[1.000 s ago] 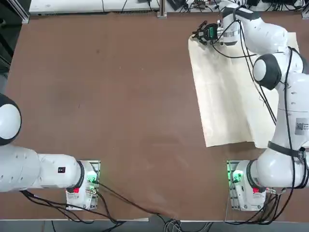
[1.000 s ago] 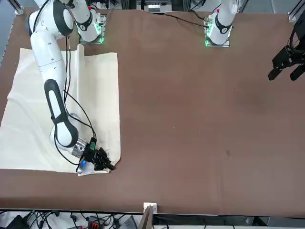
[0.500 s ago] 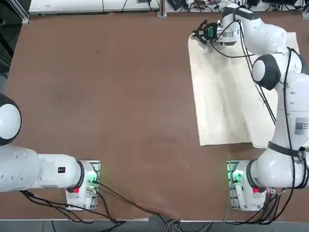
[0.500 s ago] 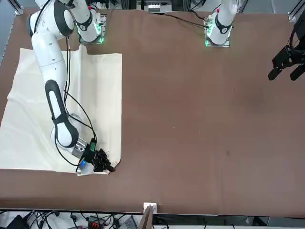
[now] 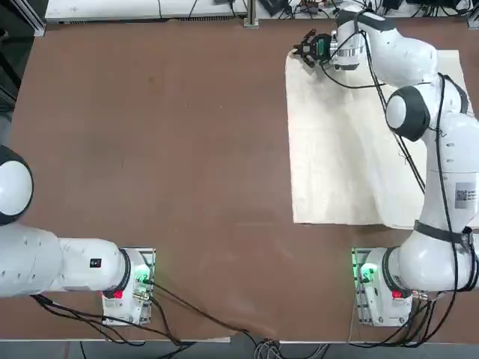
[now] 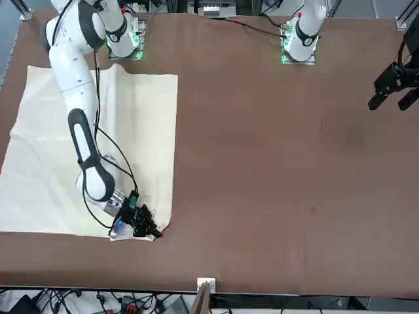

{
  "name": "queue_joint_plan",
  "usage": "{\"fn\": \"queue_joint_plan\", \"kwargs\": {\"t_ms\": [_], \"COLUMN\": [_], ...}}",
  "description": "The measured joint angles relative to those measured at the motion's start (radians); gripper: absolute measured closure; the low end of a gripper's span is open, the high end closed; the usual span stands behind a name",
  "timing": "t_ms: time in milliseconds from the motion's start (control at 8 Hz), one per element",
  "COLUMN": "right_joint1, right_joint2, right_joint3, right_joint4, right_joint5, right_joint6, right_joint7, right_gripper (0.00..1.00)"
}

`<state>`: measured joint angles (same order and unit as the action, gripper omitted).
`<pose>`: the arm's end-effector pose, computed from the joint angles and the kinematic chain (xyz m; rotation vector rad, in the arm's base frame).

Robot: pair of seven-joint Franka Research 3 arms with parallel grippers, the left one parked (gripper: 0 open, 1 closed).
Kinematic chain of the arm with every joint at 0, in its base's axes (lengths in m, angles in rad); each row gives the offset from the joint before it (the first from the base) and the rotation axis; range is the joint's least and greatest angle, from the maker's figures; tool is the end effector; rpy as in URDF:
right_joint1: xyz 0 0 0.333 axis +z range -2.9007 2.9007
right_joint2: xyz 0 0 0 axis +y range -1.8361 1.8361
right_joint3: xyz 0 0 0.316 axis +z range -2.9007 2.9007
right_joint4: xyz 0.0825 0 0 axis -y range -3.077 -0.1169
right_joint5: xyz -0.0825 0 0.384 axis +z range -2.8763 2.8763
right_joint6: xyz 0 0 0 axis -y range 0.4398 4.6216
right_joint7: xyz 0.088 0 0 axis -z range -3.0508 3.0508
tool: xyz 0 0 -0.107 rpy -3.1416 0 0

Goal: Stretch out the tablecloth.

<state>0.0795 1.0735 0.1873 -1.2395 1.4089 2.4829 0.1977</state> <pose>0.7439 0.1579 0.1272 -1.7272 1.1838 0.1543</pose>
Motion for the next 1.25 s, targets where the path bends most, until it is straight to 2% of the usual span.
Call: {"fn": "queue_joint_plan", "kwargs": {"t_ms": [125,250,625,750,875,1000,1125,1250], "right_joint1": [0.007,0.009,0.022,0.025,0.025,0.025,0.024,0.021], "right_joint2": [0.000,0.002,0.004,0.004,0.004,0.002,-0.005,-0.023], "right_joint3": [0.000,0.000,0.001,0.001,0.000,-0.003,-0.007,-0.011], "right_joint4": [0.004,0.006,0.012,0.016,0.024,0.034,0.047,0.059], "right_joint5": [0.001,0.001,0.001,0.001,0.001,-0.002,-0.035,-0.111], "right_joint6": [0.004,0.004,0.004,0.005,0.005,0.005,0.005,0.006], "right_joint7": [0.002,0.003,0.003,0.003,0.003,0.001,-0.003,-0.003], "right_gripper": [0.96,0.81,0.29,0.07,0.00,0.00,0.00,0.00]}}
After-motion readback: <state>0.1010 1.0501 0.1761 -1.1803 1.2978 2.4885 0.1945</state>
